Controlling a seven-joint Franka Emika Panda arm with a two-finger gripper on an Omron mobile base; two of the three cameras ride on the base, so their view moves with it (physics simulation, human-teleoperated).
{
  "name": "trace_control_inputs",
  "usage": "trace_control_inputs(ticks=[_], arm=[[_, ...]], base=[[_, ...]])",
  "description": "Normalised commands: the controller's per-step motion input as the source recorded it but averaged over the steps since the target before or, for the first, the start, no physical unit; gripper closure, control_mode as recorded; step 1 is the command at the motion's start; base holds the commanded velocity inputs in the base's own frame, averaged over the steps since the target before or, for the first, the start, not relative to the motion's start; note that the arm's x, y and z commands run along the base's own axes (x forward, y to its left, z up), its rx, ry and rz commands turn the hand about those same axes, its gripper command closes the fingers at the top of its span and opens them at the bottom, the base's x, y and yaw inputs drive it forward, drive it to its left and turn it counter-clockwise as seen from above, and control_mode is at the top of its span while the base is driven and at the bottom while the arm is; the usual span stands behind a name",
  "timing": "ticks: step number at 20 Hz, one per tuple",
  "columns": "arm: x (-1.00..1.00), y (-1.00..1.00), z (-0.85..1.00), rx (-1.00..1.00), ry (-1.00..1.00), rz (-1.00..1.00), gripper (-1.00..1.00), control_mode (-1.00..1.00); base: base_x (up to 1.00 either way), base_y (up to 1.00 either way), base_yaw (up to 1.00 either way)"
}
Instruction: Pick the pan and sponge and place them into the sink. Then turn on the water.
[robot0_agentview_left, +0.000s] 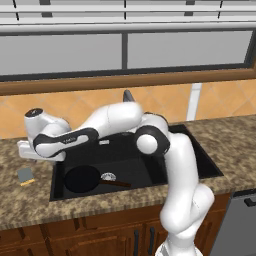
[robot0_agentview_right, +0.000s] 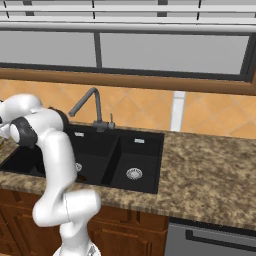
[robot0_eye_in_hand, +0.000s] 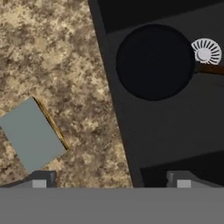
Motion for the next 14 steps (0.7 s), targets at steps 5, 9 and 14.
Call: trace_control_inputs(ticks=[5, 9, 14], arm=[[0.17, 0.31, 0.03, -0.09, 0.06, 0.04, -1.0, -1.0], [0.04, 0.43, 0.0, -0.1, 0.02, 0.13, -1.0, -1.0], [0.02, 0.35, 0.0, -0.01, 0.0, 0.11, -1.0, -1.0]], base=[[0.0, 0.0, 0.0], [0.0, 0.0, 0.0], [0.0, 0.0, 0.0]])
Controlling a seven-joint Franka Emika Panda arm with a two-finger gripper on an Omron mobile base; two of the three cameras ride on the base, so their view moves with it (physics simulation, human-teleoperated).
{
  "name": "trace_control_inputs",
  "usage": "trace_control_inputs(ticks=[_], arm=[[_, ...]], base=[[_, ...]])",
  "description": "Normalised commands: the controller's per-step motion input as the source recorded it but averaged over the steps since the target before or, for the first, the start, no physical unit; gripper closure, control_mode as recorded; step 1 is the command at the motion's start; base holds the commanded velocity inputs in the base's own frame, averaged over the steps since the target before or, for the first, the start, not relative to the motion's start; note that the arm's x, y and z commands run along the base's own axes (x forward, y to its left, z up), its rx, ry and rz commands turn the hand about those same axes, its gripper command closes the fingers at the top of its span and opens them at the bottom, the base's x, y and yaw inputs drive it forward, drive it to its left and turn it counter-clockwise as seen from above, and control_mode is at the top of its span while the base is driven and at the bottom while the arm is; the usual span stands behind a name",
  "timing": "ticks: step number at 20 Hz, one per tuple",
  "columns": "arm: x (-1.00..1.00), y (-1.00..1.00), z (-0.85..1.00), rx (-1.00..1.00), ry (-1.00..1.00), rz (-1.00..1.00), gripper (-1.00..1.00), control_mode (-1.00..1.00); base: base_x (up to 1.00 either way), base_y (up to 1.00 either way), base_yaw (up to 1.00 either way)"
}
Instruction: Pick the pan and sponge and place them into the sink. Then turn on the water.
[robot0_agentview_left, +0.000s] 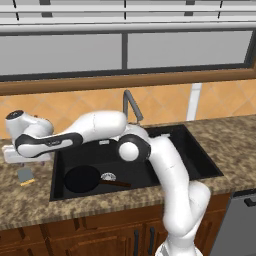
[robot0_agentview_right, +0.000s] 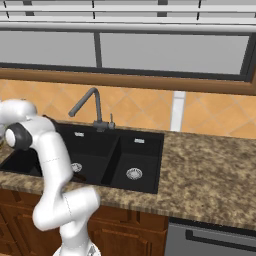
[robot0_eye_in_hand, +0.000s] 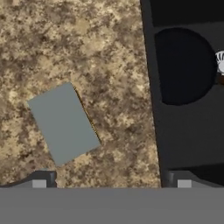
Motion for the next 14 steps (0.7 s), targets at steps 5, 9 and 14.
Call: trace_control_inputs(ticks=[5, 9, 14], arm=[[0.07, 0.15, -0.1, 0.01, 0.0, 0.11, -1.0, -1.0], [0.01, 0.0, -0.23, 0.04, 0.0, 0.08, -1.0, -1.0], [0.0, 0.0, -0.33, 0.05, 0.0, 0.03, -1.0, -1.0]], base=[[0.0, 0.0, 0.0], [0.0, 0.0, 0.0], [0.0, 0.0, 0.0]])
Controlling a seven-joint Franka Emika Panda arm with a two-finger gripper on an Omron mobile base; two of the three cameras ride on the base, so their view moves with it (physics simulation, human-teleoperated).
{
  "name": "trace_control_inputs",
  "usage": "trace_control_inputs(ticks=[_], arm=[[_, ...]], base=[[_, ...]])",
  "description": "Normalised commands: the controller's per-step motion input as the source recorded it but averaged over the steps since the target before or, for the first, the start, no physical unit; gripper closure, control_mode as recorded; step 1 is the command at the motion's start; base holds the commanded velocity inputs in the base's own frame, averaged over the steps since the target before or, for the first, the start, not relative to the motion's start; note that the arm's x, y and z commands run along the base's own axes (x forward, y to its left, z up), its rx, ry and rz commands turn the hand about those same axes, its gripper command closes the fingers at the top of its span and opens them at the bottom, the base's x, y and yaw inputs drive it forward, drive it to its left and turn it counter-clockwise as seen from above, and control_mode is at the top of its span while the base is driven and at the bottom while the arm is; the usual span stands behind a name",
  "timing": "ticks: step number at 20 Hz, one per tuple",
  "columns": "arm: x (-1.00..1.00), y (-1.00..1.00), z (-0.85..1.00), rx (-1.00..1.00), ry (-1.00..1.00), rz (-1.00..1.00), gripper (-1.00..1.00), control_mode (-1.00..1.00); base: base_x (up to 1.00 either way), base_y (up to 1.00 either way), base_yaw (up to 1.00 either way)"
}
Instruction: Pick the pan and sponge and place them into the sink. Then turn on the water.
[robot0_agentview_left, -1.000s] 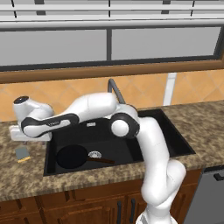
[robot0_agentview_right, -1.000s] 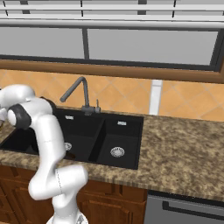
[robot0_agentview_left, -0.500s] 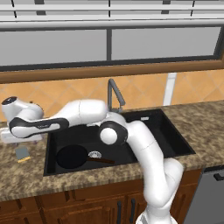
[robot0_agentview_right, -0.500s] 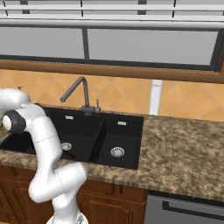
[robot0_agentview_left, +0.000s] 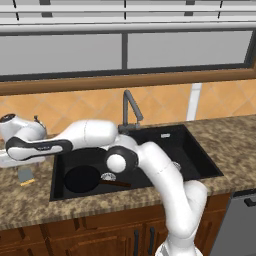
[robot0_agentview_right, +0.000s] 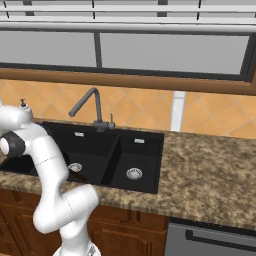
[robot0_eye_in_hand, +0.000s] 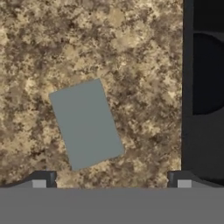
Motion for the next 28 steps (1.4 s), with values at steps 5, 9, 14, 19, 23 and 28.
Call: trace_control_inputs(ticks=[5, 9, 14, 19, 23, 28], arm=[[0.11, 0.0, -0.23, 0.02, 0.0, 0.0, -1.0, -1.0], [0.19, 0.0, -0.21, 0.0, 0.0, 0.0, -1.0, -1.0], [0.15, 0.11, -0.23, 0.0, 0.0, 0.0, -1.0, -1.0], [0.1, 0.15, -0.12, 0.0, 0.0, 0.0, -1.0, -1.0], [0.08, 0.1, -0.11, 0.0, 0.0, 0.0, -1.0, -1.0], [0.06, 0.21, -0.17, 0.0, 0.0, 0.0, -1.0, -1.0]], base=[[0.0, 0.0, 0.0], [0.0, 0.0, 0.0], [0.0, 0.0, 0.0], [0.0, 0.0, 0.0], [0.0, 0.0, 0.0], [0.0, 0.0, 0.0]])
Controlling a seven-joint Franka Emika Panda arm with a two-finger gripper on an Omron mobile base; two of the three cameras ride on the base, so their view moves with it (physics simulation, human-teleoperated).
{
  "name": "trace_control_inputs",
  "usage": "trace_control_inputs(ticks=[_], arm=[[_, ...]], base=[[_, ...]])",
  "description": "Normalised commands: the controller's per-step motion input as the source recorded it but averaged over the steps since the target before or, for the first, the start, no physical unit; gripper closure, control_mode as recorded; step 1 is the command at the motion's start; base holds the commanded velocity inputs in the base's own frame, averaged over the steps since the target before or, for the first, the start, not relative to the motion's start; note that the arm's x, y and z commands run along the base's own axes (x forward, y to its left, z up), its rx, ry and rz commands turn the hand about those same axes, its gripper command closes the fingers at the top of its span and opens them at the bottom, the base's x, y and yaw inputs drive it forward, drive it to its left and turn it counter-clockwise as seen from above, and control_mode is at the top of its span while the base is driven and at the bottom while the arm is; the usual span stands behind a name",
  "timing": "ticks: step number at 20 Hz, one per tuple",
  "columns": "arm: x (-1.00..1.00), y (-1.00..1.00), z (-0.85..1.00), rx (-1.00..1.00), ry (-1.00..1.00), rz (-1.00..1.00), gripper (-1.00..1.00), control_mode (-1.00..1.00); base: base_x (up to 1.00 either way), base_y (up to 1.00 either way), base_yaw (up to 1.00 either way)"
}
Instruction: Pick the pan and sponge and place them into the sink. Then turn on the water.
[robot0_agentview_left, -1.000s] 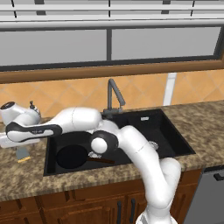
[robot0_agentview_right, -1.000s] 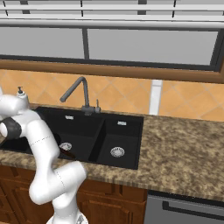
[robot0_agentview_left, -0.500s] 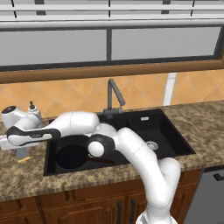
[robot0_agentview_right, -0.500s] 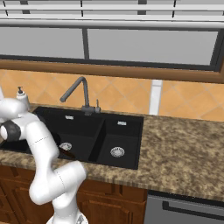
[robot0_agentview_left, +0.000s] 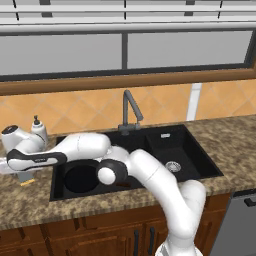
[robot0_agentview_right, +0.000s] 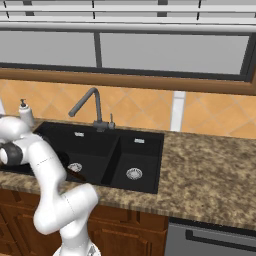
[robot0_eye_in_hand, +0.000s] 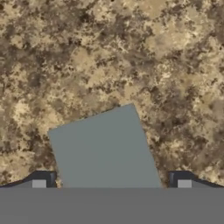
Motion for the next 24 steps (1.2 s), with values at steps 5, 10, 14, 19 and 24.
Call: trace_control_inputs(ticks=[5, 10, 14, 19, 24], arm=[[0.06, 0.21, -0.25, 0.0, 0.0, 0.0, -1.0, -1.0], [0.0, 0.14, -0.47, 0.0, 0.0, 0.0, 1.0, -1.0], [-0.08, -0.04, -0.62, -0.04, 0.03, 0.0, 1.0, -1.0], [-0.26, -0.19, -0.35, -0.03, 0.12, 0.0, 1.0, -1.0], [-0.54, -0.63, 0.0, 0.0, 0.05, 0.0, 1.0, -1.0]], base=[[0.0, 0.0, 0.0], [0.0, 0.0, 0.0], [0.0, 0.0, 0.0], [0.0, 0.0, 0.0], [0.0, 0.0, 0.0]])
